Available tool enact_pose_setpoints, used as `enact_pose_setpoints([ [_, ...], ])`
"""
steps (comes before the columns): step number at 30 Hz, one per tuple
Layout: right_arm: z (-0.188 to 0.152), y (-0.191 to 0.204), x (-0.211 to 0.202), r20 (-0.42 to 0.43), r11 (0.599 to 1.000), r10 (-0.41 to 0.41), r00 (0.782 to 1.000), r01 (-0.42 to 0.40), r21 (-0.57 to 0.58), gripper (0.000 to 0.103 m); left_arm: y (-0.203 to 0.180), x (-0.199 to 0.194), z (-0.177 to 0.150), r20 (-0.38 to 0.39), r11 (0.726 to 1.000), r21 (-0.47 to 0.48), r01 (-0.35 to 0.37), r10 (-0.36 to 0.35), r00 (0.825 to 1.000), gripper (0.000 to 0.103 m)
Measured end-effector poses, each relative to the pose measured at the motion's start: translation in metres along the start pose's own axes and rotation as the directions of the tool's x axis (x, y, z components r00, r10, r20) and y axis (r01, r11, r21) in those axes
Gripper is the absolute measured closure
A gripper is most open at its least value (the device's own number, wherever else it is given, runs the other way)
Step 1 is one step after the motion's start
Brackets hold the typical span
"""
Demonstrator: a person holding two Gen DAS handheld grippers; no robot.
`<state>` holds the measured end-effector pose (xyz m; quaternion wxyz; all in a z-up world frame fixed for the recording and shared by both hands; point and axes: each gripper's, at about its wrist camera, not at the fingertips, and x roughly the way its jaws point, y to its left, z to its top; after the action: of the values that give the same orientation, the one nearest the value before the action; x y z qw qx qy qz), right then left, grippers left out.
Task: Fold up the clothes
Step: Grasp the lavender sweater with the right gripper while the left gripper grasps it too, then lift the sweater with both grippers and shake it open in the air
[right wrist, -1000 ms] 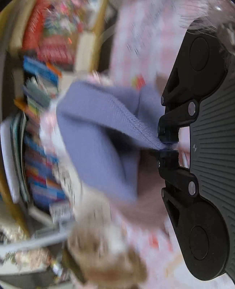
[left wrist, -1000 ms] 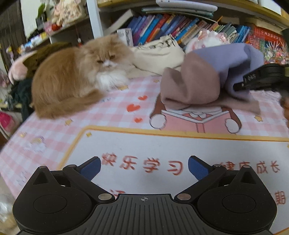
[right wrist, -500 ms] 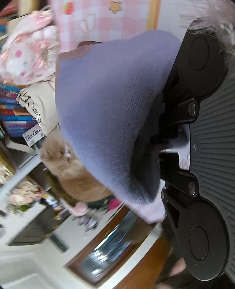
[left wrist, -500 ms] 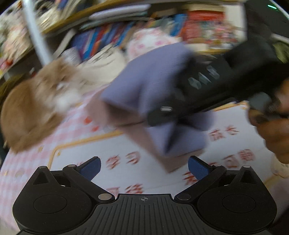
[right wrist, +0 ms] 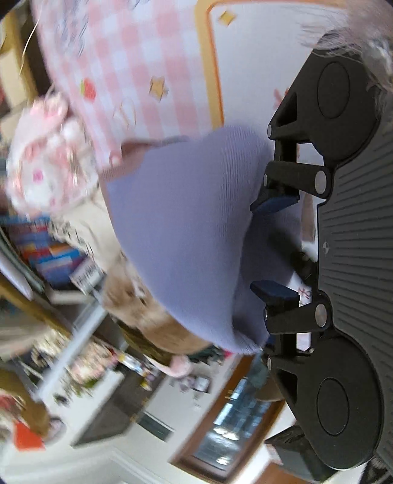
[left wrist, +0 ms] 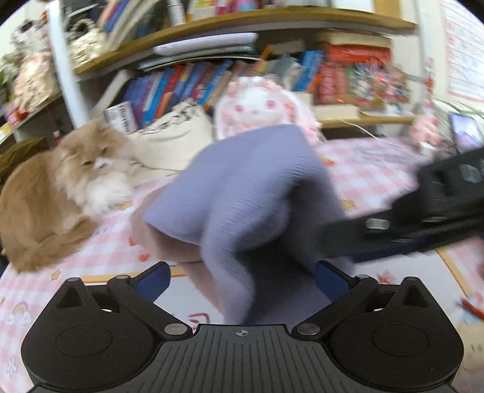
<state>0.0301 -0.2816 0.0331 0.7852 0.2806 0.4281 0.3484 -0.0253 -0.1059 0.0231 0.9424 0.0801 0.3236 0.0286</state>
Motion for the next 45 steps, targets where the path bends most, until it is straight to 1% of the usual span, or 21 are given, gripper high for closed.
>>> enact_pose_setpoints([
  [1, 0.000, -0.005, 0.001, -0.002, 1.000, -0.011, 1.000, 0.011, 0.024, 0.056, 0.004, 0.003, 0.000, -0.006, 1.000, -0.022, -0.021, 0.021, 1.000, 0.025],
  [2, 0.000, -0.009, 0.002, -0.004, 0.999, -0.021, 1.000, 0.021, 0.048, 0.056, 0.009, 0.007, 0.001, -0.027, 0.998, -0.050, -0.037, 0.035, 0.999, 0.062],
  [3, 0.000, -0.014, 0.004, -0.006, 0.997, -0.032, 0.999, 0.032, 0.072, 0.056, 0.016, 0.010, 0.002, -0.054, 0.995, -0.088, -0.034, 0.030, 0.998, 0.088],
  [5, 0.000, -0.023, 0.006, -0.011, 0.991, -0.052, 0.999, 0.053, 0.119, 0.056, 0.031, 0.015, 0.002, -0.105, 0.986, -0.165, -0.033, 0.015, 0.994, 0.095],
  [6, 0.000, -0.028, 0.007, -0.014, 0.988, -0.063, 0.998, 0.064, 0.143, 0.056, 0.036, 0.012, 0.002, -0.100, 0.981, -0.194, -0.016, -0.003, 0.995, 0.097],
  [12, -0.003, -0.041, 0.023, -0.052, 0.966, -0.085, 0.995, 0.095, 0.242, 0.053, 0.033, 0.003, -0.001, -0.134, 0.994, -0.105, -0.032, 0.017, 0.991, 0.098],
  [21, -0.005, -0.038, 0.041, -0.073, 0.967, -0.102, 0.992, 0.117, 0.227, 0.047, 0.028, 0.005, -0.025, -0.214, 0.999, 0.017, -0.044, 0.047, 0.976, 0.098],
  [26, -0.006, -0.034, 0.048, -0.087, 0.974, -0.084, 0.993, 0.100, 0.203, 0.048, 0.035, 0.012, -0.035, -0.238, 0.999, 0.014, -0.049, 0.051, 0.970, 0.098],
  [27, -0.006, -0.035, 0.050, -0.093, 0.975, -0.073, 0.993, 0.091, 0.205, 0.050, 0.037, 0.013, -0.037, -0.243, 0.999, 0.011, -0.050, 0.052, 0.969, 0.098],
  [28, -0.007, -0.035, 0.050, -0.098, 0.975, -0.060, 0.993, 0.079, 0.206, 0.064, 0.038, 0.013, -0.036, -0.244, 0.998, 0.013, -0.058, 0.060, 0.968, 0.098],
  [29, -0.007, -0.035, 0.050, -0.100, 0.976, -0.046, 0.994, 0.066, 0.207, 0.083, 0.040, 0.013, -0.036, -0.246, 0.998, 0.014, -0.066, 0.068, 0.967, 0.098],
  [32, -0.001, -0.029, 0.038, -0.052, 0.981, 0.004, 0.999, 0.007, 0.193, 0.092, 0.046, 0.001, -0.025, -0.193, 0.991, 0.034, -0.133, 0.137, 0.972, 0.098],
  [33, 0.003, -0.025, 0.031, -0.018, 0.983, 0.023, 1.000, -0.020, 0.181, 0.093, 0.049, -0.009, -0.017, -0.178, 0.969, -0.024, -0.245, 0.237, 0.955, 0.098],
  [34, 0.009, -0.020, 0.020, 0.031, 0.983, 0.053, 0.998, -0.058, 0.172, 0.093, 0.049, -0.017, -0.008, -0.131, 0.964, 0.002, -0.267, 0.265, 0.955, 0.099],
  [35, 0.019, -0.016, 0.007, 0.094, 0.979, 0.096, 0.991, -0.111, 0.172, 0.094, 0.049, -0.026, 0.001, -0.083, 0.957, 0.026, -0.290, 0.291, 0.953, 0.099],
  [37, 0.044, -0.007, -0.018, 0.222, 0.958, 0.187, 0.957, -0.228, 0.175, 0.094, 0.045, -0.043, 0.025, 0.032, 0.947, 0.098, -0.306, 0.305, 0.952, 0.099],
  [39, 0.071, 0.005, -0.045, 0.345, 0.933, 0.265, 0.900, -0.331, 0.145, 0.094, 0.038, -0.063, 0.054, 0.147, 0.949, 0.138, -0.284, 0.264, 0.953, 0.099],
  [41, 0.106, 0.027, -0.075, 0.457, 0.918, 0.328, 0.827, -0.394, 0.054, 0.095, 0.032, -0.087, 0.081, 0.269, 0.964, 0.128, -0.233, 0.192, 0.944, 0.099],
  [42, 0.119, 0.038, -0.083, 0.485, 0.911, 0.355, 0.799, -0.411, 0.011, 0.095, 0.029, -0.105, 0.094, 0.353, 0.976, 0.115, -0.186, 0.134, 0.926, 0.099],
  [43, 0.127, 0.050, -0.085, 0.490, 0.907, 0.377, 0.786, -0.419, -0.026, 0.095, 0.030, -0.121, 0.104, 0.426, 0.987, 0.098, -0.125, 0.072, 0.902, 0.099],
  [45, 0.143, 0.073, -0.088, 0.498, 0.896, 0.423, 0.757, -0.433, -0.102, 0.095, 0.036, -0.151, 0.117, 0.548, 0.998, 0.061, 0.024, -0.054, 0.835, 0.099],
])
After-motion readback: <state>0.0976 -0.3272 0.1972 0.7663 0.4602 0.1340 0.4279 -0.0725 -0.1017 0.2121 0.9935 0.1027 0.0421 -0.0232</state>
